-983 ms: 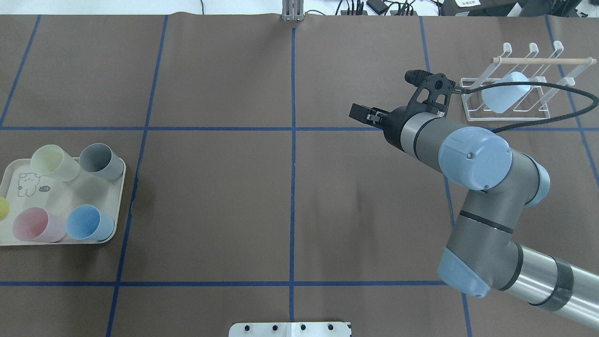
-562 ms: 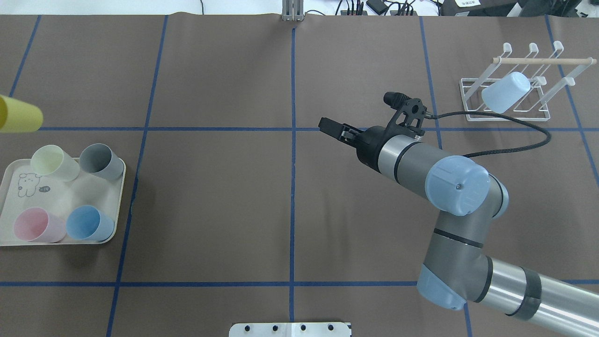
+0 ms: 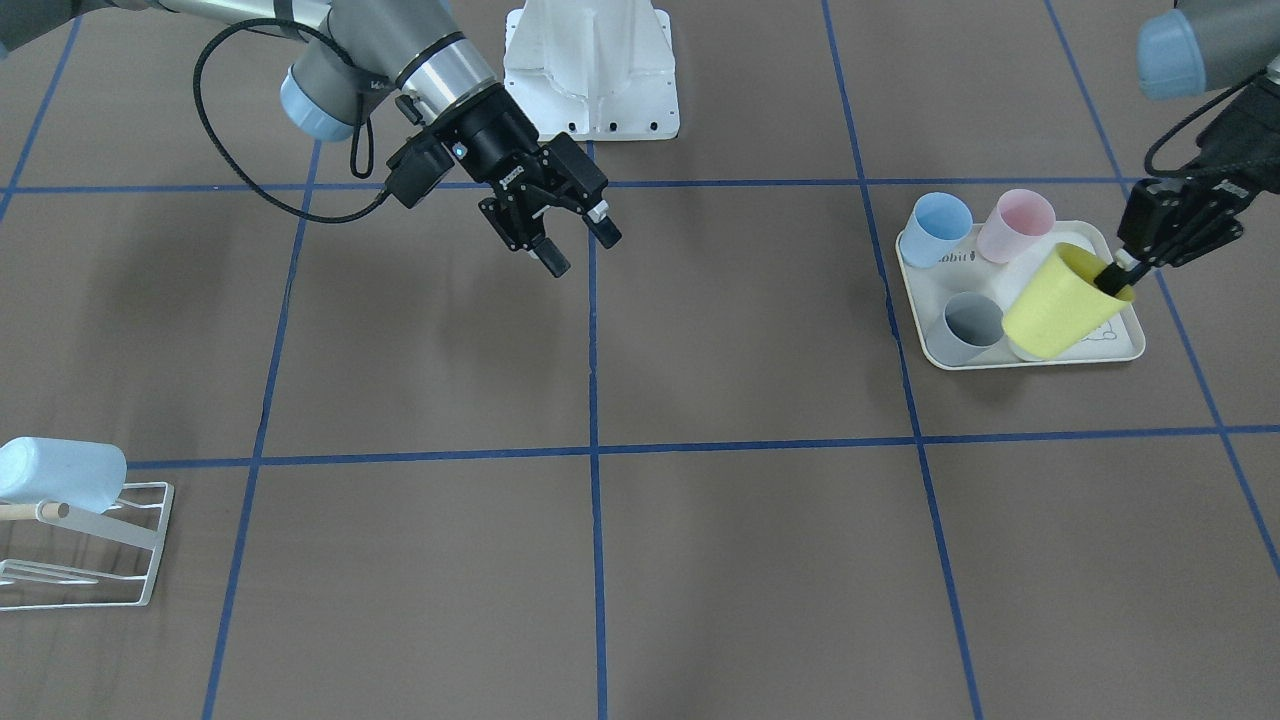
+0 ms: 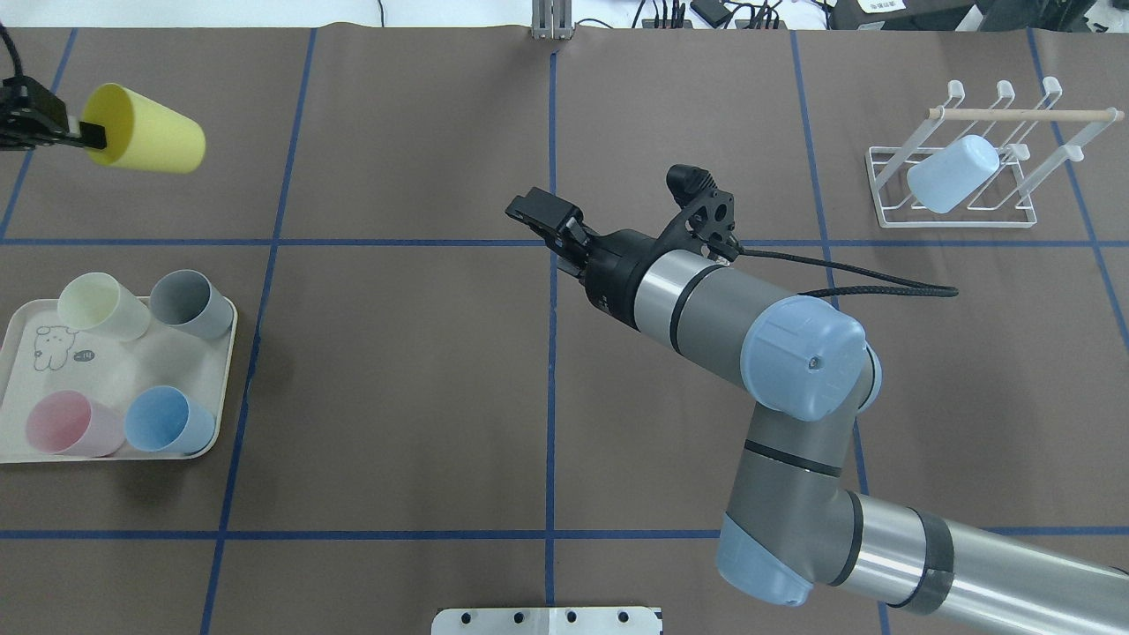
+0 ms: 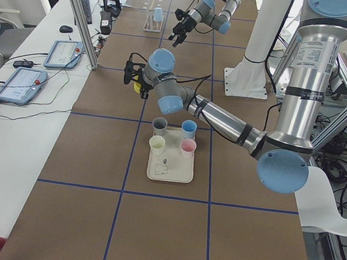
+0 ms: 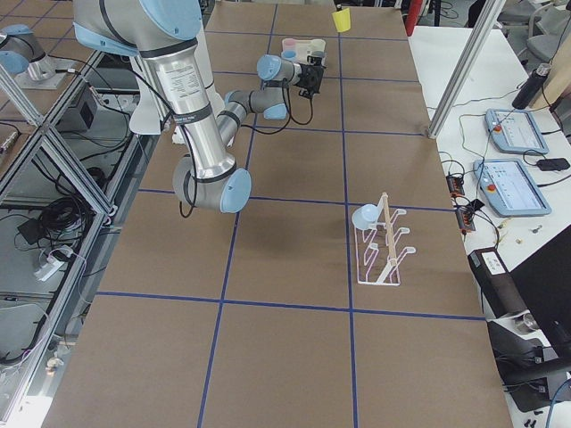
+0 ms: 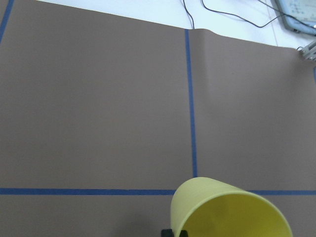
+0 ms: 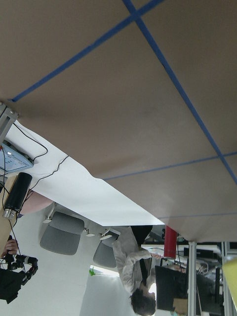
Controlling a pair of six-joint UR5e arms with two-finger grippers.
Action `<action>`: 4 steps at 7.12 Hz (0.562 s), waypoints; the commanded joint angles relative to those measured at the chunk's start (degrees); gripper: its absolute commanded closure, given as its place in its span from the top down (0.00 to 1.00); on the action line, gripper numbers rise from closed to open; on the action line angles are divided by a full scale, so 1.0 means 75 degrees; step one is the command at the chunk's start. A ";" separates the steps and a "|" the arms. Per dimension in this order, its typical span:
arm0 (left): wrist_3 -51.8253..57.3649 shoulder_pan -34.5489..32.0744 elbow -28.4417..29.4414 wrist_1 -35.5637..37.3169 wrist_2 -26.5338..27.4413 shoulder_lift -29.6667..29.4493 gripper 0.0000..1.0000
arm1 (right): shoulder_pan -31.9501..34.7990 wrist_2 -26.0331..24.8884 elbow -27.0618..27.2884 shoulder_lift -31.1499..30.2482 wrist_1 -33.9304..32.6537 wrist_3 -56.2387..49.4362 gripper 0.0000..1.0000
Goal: Transfer IKEA cup to right arm and place on rack
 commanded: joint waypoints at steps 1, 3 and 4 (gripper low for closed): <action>-0.2150 0.0594 0.0468 -0.0574 -0.0014 -0.1093 0.00 | -0.0033 0.0013 0.0384 0.0323 0.0005 0.0925 1.00; -0.5136 0.1391 0.1238 -0.3782 0.0786 -0.1483 0.00 | 0.0338 0.0106 0.0398 0.0335 -0.0019 0.1240 1.00; -0.6266 0.1927 0.1533 -0.5121 0.1525 -0.1602 0.00 | 0.0678 0.0501 0.0386 0.0324 -0.0019 0.1265 1.00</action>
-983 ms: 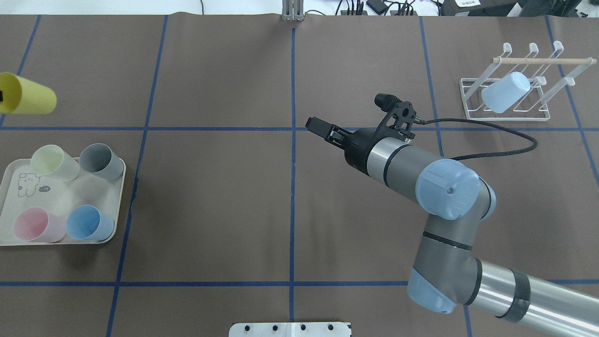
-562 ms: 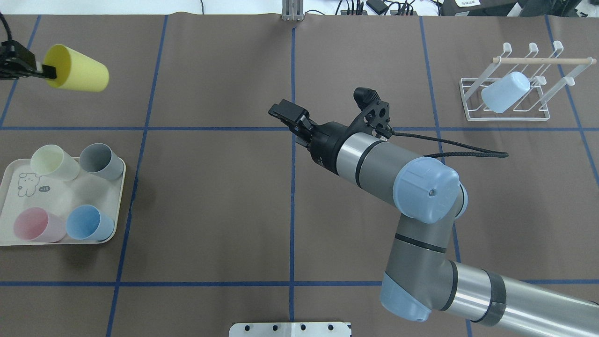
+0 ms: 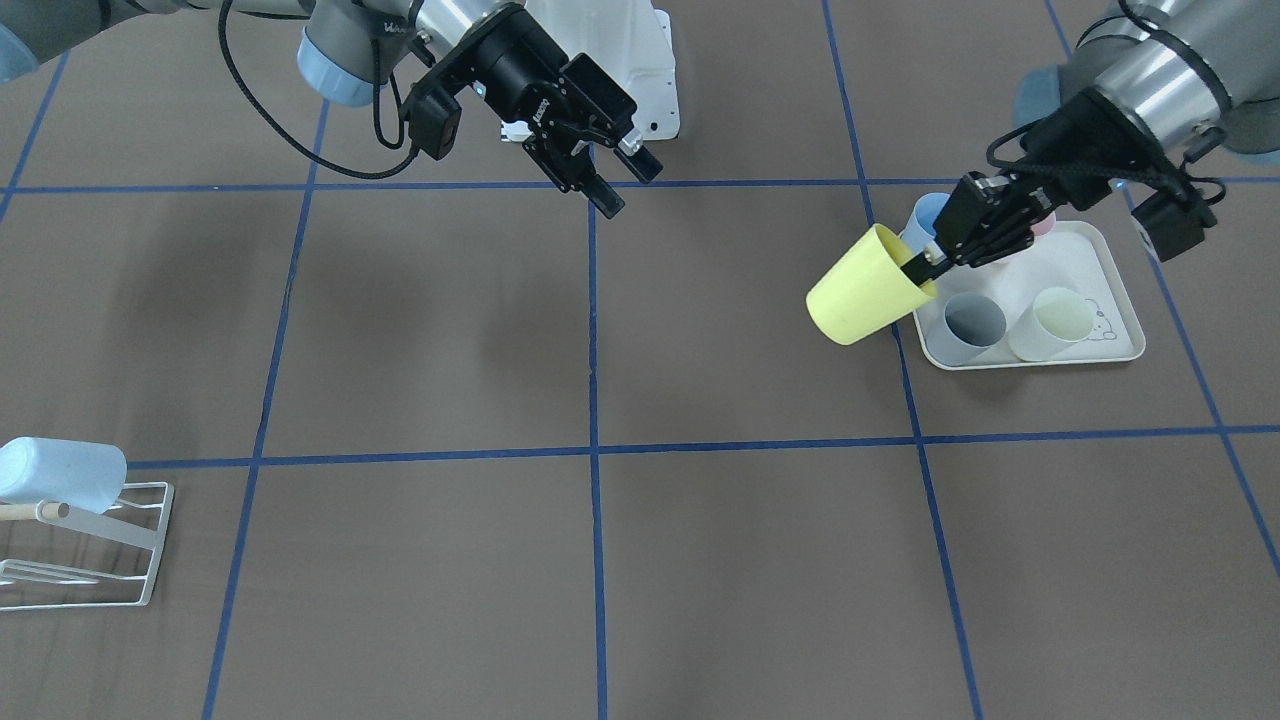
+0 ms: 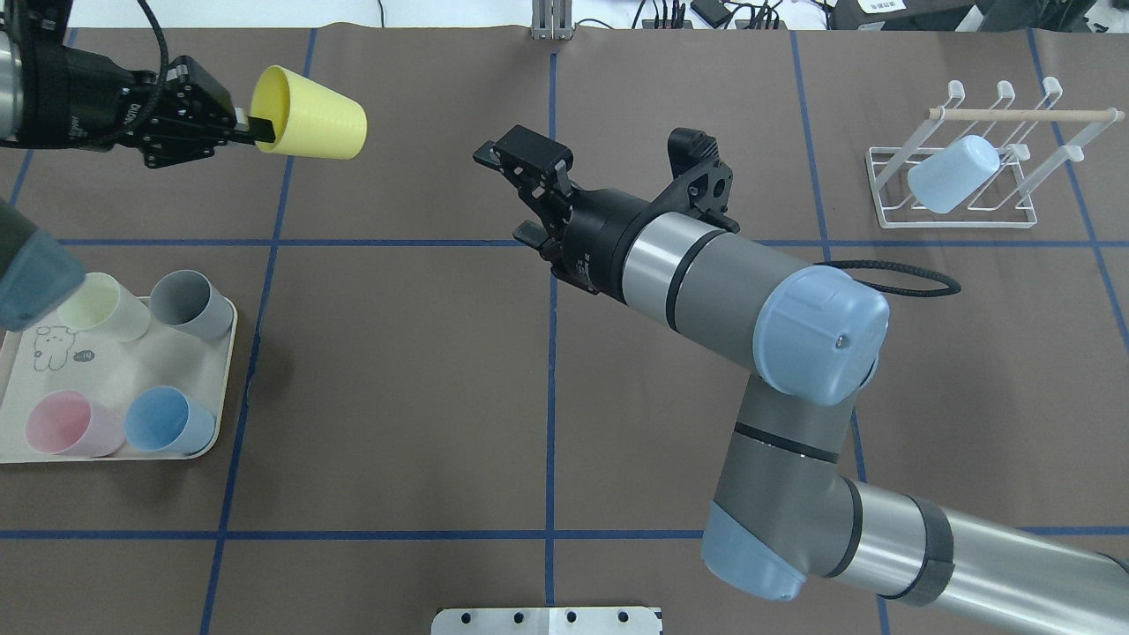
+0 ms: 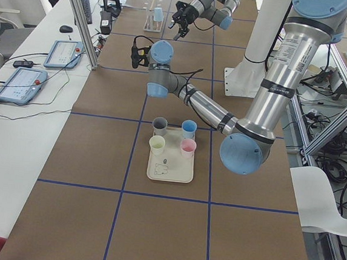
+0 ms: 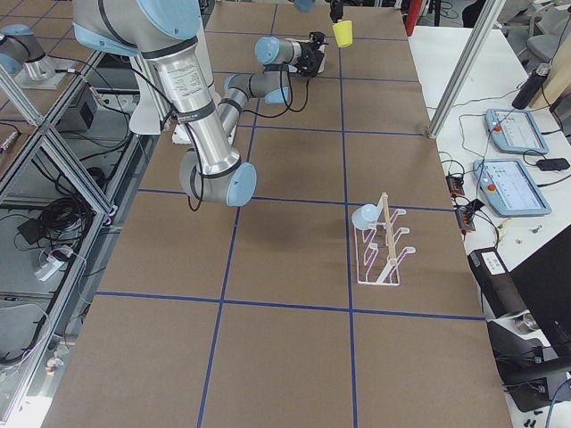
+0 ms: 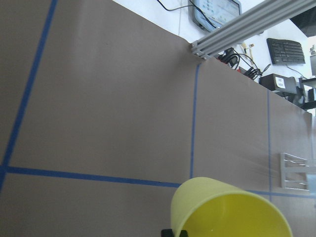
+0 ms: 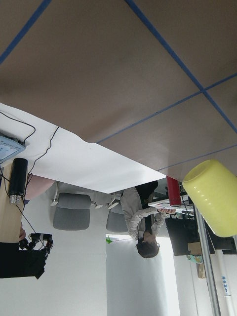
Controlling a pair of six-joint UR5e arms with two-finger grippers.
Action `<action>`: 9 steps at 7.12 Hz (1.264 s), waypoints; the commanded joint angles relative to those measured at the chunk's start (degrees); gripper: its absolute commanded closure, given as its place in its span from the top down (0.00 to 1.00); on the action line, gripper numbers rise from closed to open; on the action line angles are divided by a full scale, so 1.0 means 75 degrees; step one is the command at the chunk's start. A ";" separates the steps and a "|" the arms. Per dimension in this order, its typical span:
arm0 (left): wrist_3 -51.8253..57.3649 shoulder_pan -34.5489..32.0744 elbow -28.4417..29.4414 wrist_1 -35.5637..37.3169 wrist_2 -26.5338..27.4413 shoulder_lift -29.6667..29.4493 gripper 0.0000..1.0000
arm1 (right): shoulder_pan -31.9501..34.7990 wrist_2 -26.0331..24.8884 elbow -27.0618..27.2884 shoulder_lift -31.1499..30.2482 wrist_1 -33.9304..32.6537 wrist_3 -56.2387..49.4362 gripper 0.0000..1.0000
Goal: Transfer IKEA cup to right arm and place on rack
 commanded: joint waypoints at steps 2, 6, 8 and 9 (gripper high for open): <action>-0.2103 0.1163 0.0426 -0.2797 0.2051 -0.0366 0.00 | 0.1102 0.1099 -0.0082 -0.0037 -0.0005 0.0891 1.00; -0.3098 0.1997 0.0567 -0.4032 0.2923 -0.0893 0.00 | 0.1974 0.2285 -0.0106 0.0021 0.0006 0.1143 1.00; -0.3452 0.1998 0.0672 -0.4021 0.2936 -0.1268 0.00 | 0.1973 0.2286 -0.0118 0.0069 0.0577 0.1925 1.00; -0.3371 0.1998 0.0730 -0.4033 0.2936 -0.1269 0.00 | 0.1973 0.2286 -0.0118 0.0080 0.0627 0.2068 1.00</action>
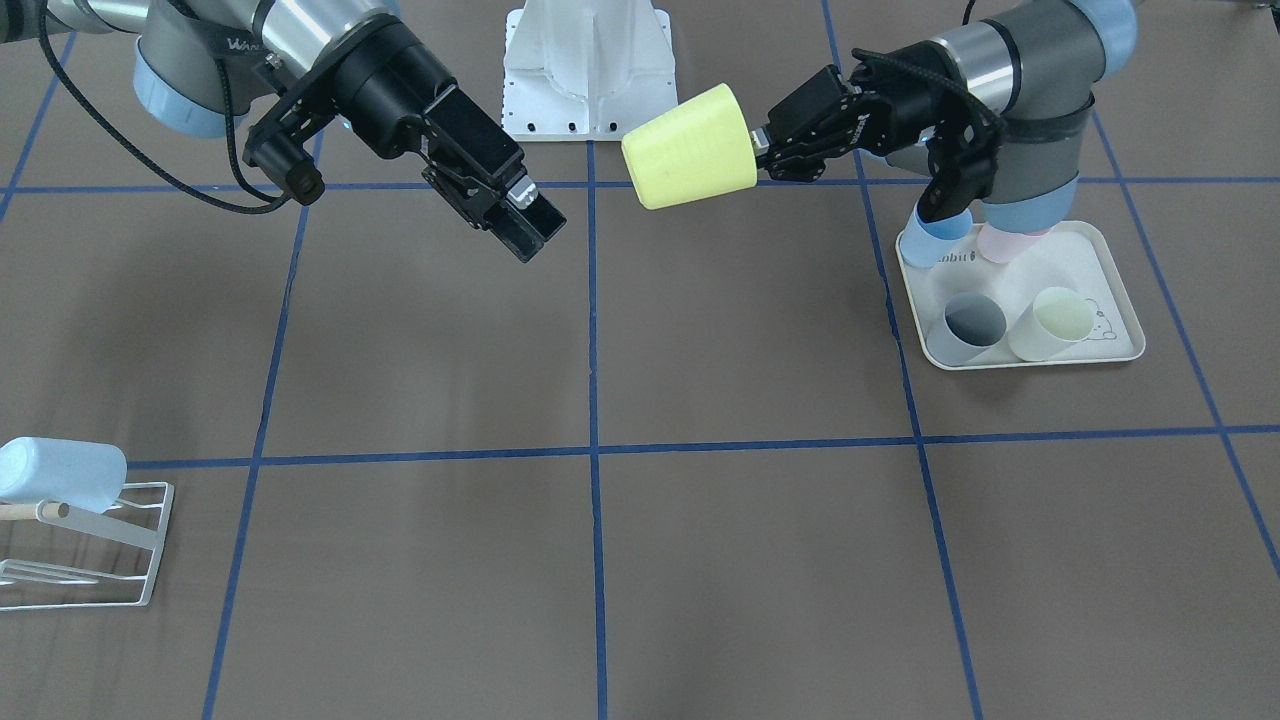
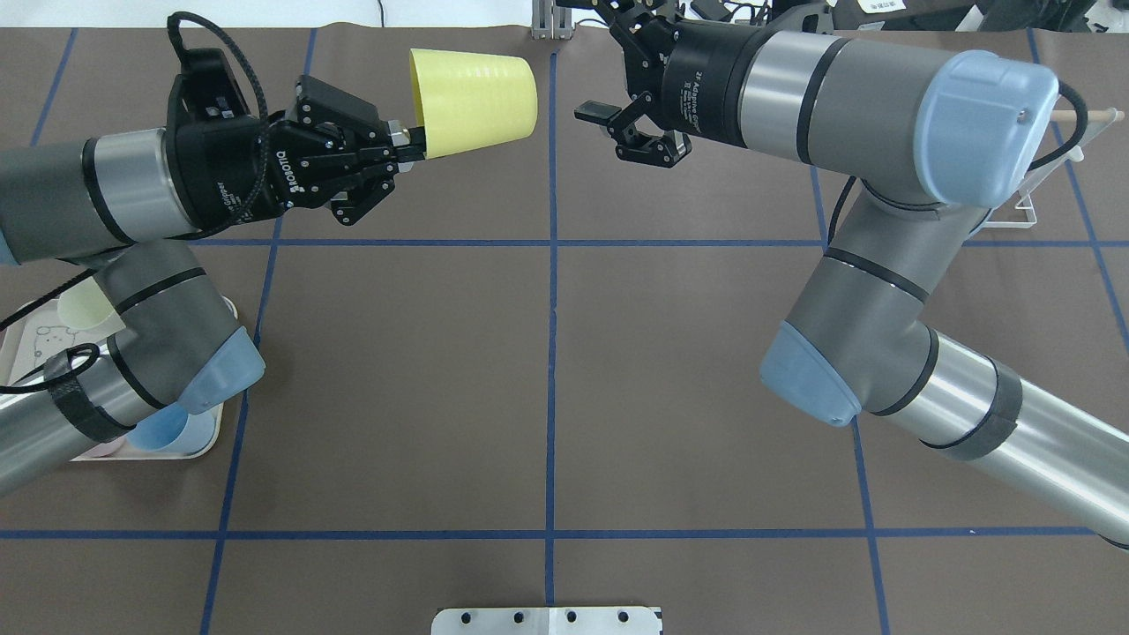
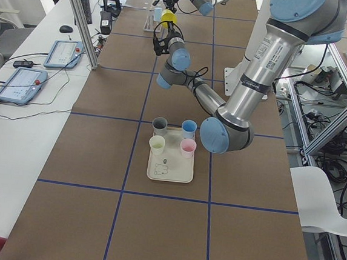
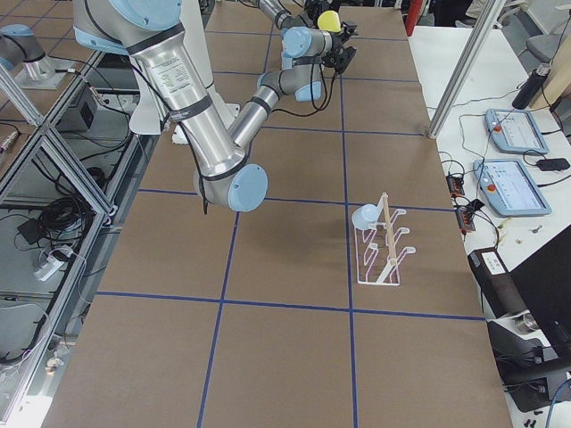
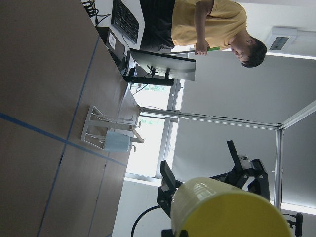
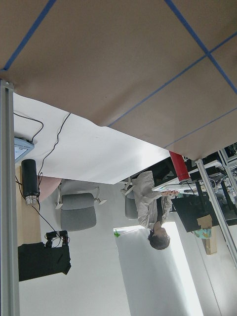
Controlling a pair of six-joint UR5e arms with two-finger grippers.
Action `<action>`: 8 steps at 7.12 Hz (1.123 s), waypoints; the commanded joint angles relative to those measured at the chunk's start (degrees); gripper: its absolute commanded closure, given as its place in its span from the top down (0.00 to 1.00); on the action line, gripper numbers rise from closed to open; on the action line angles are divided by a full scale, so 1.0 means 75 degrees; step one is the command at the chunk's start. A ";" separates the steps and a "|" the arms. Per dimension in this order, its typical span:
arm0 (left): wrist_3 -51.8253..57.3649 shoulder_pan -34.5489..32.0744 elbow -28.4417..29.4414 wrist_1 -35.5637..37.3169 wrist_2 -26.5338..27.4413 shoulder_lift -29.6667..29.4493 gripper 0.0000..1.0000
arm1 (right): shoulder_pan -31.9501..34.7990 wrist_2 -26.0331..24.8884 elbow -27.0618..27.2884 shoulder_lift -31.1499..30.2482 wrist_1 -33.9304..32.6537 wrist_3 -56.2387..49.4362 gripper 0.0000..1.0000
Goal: Transfer IKEA cup to right arm and place on rack
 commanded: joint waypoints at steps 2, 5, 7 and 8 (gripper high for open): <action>0.0614 0.0007 0.0145 -0.0137 -0.0012 -0.0049 0.00 | 0.0006 0.0042 -0.0004 0.0013 0.0436 0.0524 1.00; 0.1180 0.0007 0.0204 -0.0266 -0.0176 -0.0060 0.00 | 0.0006 0.0159 -0.0004 0.0002 0.0436 0.0501 1.00; 0.1134 -0.0004 0.0204 -0.0254 -0.0164 -0.0119 0.00 | -0.0006 0.0159 0.0007 0.0013 0.0436 0.0512 1.00; 0.0925 -0.0004 0.0192 -0.0231 -0.0164 -0.0131 0.00 | -0.0006 0.0159 0.0007 0.0013 0.0447 0.0512 1.00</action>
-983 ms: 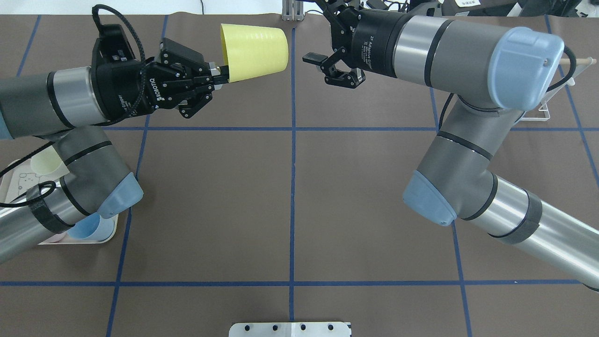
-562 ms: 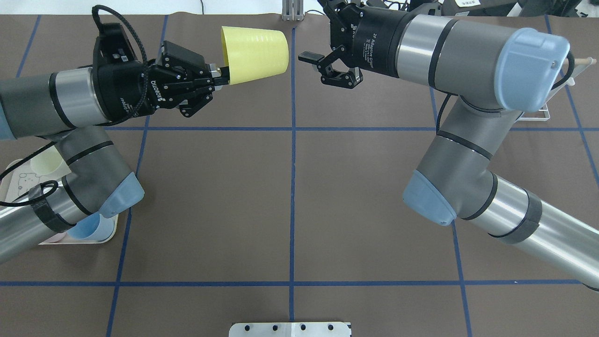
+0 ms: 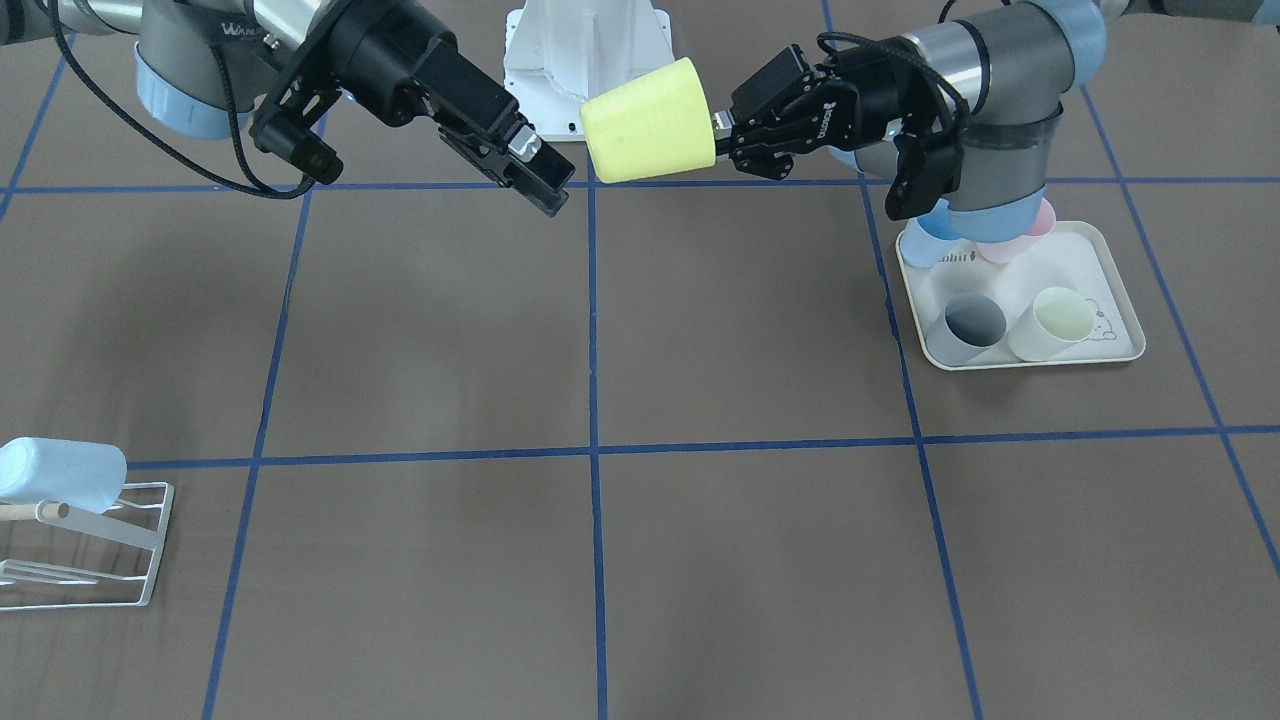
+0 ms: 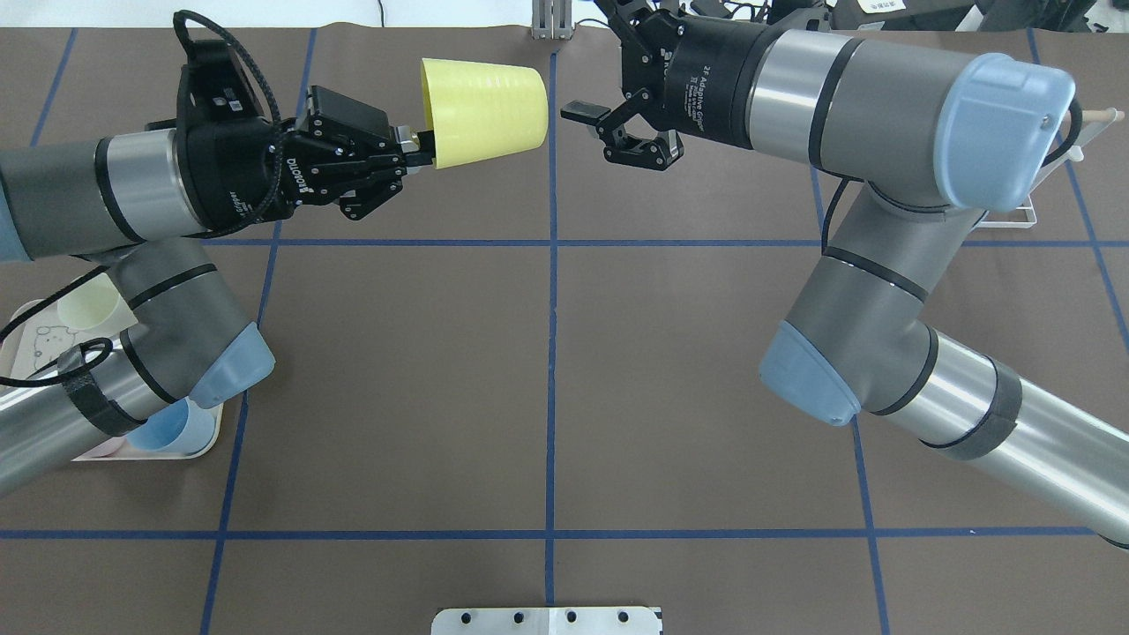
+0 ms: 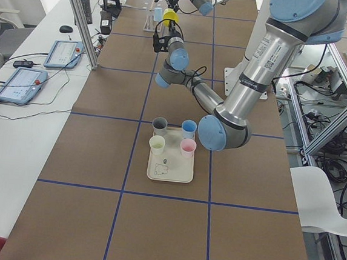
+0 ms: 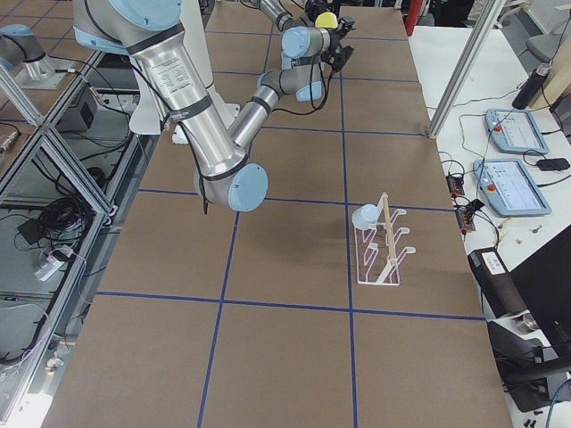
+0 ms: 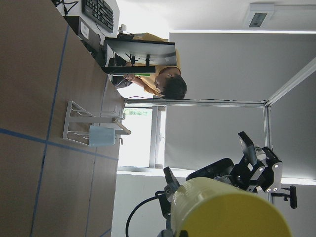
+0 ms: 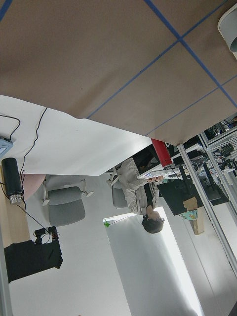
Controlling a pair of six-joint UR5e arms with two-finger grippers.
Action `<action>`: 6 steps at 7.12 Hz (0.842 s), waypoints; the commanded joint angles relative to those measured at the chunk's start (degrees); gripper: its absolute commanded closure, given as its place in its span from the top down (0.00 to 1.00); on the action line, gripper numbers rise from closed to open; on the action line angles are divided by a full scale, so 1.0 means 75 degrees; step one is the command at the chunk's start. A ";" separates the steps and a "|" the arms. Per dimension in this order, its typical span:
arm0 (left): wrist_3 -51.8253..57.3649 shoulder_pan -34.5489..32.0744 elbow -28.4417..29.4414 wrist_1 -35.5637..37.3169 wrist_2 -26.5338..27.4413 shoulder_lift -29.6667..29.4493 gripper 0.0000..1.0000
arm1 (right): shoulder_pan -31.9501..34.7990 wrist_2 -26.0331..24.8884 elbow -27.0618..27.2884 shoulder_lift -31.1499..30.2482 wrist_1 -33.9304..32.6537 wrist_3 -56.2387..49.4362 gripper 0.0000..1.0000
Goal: Transfer IKEA cup to right arm and place on rack
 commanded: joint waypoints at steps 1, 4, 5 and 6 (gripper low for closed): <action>-0.0233 -0.0004 0.0003 0.0031 0.0000 -0.0021 0.00 | -0.0028 0.0047 0.0005 0.0004 0.0009 0.0004 1.00; -0.0515 0.0007 0.0015 0.0101 0.0023 -0.0185 0.00 | -0.0168 0.0071 0.0052 0.0016 0.0009 0.0004 1.00; -0.0503 0.0007 0.0085 0.0102 0.0023 -0.0220 0.00 | -0.0192 0.0071 0.0064 0.0016 0.0009 0.0004 1.00; -0.0526 0.0007 0.0213 0.0102 0.0023 -0.0383 0.00 | -0.0239 0.0071 0.0076 0.0005 0.0009 0.0004 1.00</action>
